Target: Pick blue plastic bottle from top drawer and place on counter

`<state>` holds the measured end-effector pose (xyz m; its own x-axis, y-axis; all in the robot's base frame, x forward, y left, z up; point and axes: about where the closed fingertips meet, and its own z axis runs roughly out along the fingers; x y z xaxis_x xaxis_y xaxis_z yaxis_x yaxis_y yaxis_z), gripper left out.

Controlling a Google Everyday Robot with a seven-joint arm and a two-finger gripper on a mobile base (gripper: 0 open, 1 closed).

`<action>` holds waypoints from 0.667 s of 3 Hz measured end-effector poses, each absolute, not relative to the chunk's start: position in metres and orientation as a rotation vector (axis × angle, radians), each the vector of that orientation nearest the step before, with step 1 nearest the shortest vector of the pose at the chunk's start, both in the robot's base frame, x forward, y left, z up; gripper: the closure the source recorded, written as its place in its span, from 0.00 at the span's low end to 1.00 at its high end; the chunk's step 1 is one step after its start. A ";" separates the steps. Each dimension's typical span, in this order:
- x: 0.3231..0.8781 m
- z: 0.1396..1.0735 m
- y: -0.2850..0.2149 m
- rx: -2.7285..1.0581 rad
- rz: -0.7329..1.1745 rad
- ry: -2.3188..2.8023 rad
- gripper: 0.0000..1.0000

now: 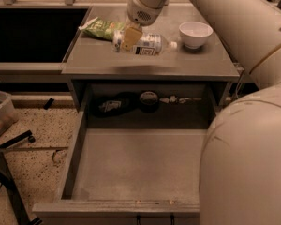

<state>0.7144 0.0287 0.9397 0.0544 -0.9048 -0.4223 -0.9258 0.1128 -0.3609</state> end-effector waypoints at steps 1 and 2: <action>0.714 0.906 0.025 -1.732 0.130 1.873 1.00; 0.708 0.872 0.035 -1.736 0.237 1.854 1.00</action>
Offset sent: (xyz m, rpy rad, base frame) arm -0.0151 0.0169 -0.1022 0.1815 0.1462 0.0574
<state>0.7084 0.0352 0.8724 0.0174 -0.8539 -0.5202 -0.9572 0.1361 -0.2554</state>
